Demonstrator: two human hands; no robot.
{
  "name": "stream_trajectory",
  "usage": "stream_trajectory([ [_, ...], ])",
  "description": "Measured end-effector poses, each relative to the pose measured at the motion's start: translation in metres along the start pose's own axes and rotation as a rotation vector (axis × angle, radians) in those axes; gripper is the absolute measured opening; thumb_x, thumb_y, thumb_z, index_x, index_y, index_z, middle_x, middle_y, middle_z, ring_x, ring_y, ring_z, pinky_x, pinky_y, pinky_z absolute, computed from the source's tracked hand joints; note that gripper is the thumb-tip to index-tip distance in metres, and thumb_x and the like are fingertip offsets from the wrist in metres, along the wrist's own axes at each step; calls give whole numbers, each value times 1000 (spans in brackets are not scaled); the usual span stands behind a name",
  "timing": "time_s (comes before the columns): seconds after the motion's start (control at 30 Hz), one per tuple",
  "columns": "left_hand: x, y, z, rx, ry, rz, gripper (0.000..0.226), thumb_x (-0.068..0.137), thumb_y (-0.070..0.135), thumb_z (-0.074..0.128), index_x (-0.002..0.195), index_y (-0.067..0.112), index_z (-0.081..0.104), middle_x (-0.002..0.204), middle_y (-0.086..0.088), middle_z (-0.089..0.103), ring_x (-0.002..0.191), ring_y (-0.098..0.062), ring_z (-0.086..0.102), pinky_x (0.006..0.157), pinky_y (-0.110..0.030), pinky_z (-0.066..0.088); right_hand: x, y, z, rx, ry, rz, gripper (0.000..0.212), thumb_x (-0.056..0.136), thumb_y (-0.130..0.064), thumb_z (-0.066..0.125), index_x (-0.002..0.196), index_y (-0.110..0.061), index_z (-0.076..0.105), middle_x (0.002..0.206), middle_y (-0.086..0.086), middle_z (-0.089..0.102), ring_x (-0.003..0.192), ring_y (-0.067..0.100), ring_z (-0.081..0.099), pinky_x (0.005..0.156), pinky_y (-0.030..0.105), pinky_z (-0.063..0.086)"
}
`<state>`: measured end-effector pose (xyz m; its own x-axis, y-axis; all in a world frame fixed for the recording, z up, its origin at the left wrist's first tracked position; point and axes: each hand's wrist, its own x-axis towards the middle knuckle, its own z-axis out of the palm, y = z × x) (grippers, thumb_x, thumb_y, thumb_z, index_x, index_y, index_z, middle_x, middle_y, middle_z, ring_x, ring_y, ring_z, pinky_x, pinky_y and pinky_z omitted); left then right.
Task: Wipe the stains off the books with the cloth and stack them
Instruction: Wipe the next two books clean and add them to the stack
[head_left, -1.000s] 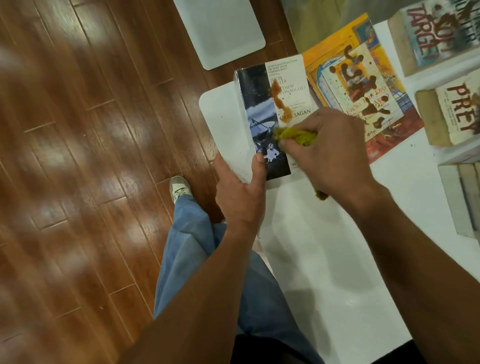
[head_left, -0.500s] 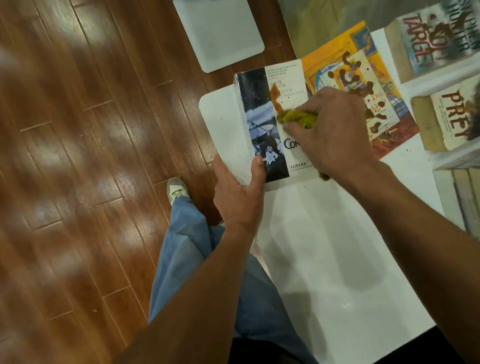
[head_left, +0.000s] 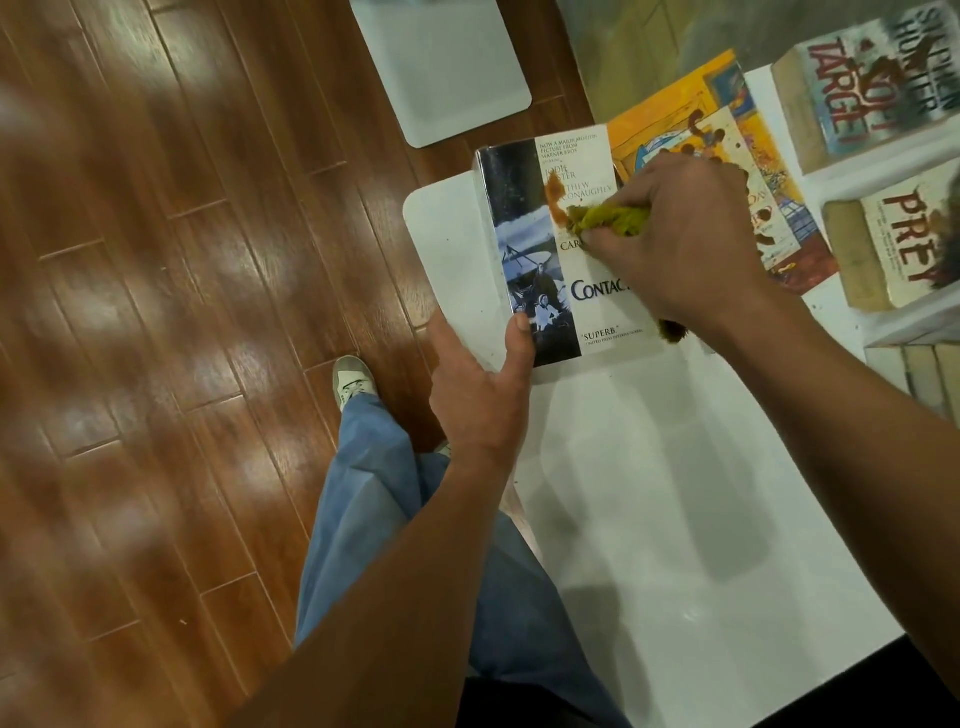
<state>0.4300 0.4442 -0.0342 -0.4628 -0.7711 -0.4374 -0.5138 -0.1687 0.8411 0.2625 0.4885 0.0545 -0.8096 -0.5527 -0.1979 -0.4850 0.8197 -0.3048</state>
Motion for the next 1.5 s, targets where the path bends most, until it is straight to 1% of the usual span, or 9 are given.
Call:
stream_trajectory([
  [0.1,-1,0,0,3,17,11,71,83,69,52,136,25,38,112,21,62,99,0,65,88,-36,59,-6,-5,2,-15,-51,-70,35,86,-41,74,110,-16,76,106,3,69,92,13,52,66,24,24],
  [0.47,1,-1,1,19,13,-5,74,81,69,51,138,23,40,104,33,58,92,16,59,90,-30,56,1,-1,-1,65,-27,-20,33,86,-43,74,107,-18,77,104,2,70,96,20,56,73,25,33],
  [0.57,1,-1,0,-12,18,-10,73,81,68,53,137,23,40,110,25,63,99,7,63,90,-31,58,3,-2,-2,67,5,-7,33,86,-43,74,105,-17,78,104,3,70,96,21,57,79,26,33],
  [0.73,2,-1,1,-16,12,-10,72,81,68,54,136,24,40,108,28,61,98,6,63,90,-32,57,7,-1,-5,69,-11,4,35,87,-43,73,110,-16,76,103,1,71,88,10,47,61,19,27],
  [0.8,1,-1,0,-17,12,-14,70,81,68,54,135,26,39,107,30,60,99,7,63,91,-32,57,10,0,-7,64,-12,2,36,87,-44,73,111,-17,76,106,3,71,89,10,47,69,20,28],
  [0.9,1,0,0,-13,11,-12,74,81,69,53,138,24,38,109,28,59,99,9,62,90,-26,57,8,-3,-11,36,-123,-51,34,86,-42,75,109,-18,77,104,0,72,83,10,50,70,23,34],
  [1.2,1,-6,0,39,-3,-16,60,93,50,64,138,20,39,106,25,58,91,20,57,76,-2,44,14,-1,-12,27,-60,-7,38,87,-42,73,114,-15,75,114,6,71,99,19,57,76,24,41],
  [1.33,1,-4,-1,43,8,-11,60,93,48,64,139,18,39,109,22,59,90,22,56,75,1,43,12,-3,-13,13,-159,-45,35,87,-40,74,113,-16,76,114,2,71,90,12,51,62,12,33],
  [1.5,2,-4,0,43,14,-16,61,91,55,62,137,21,40,112,18,62,90,11,59,79,-8,47,12,-2,-6,26,-8,26,40,87,-45,72,116,-17,74,113,5,71,91,13,52,71,18,34],
])
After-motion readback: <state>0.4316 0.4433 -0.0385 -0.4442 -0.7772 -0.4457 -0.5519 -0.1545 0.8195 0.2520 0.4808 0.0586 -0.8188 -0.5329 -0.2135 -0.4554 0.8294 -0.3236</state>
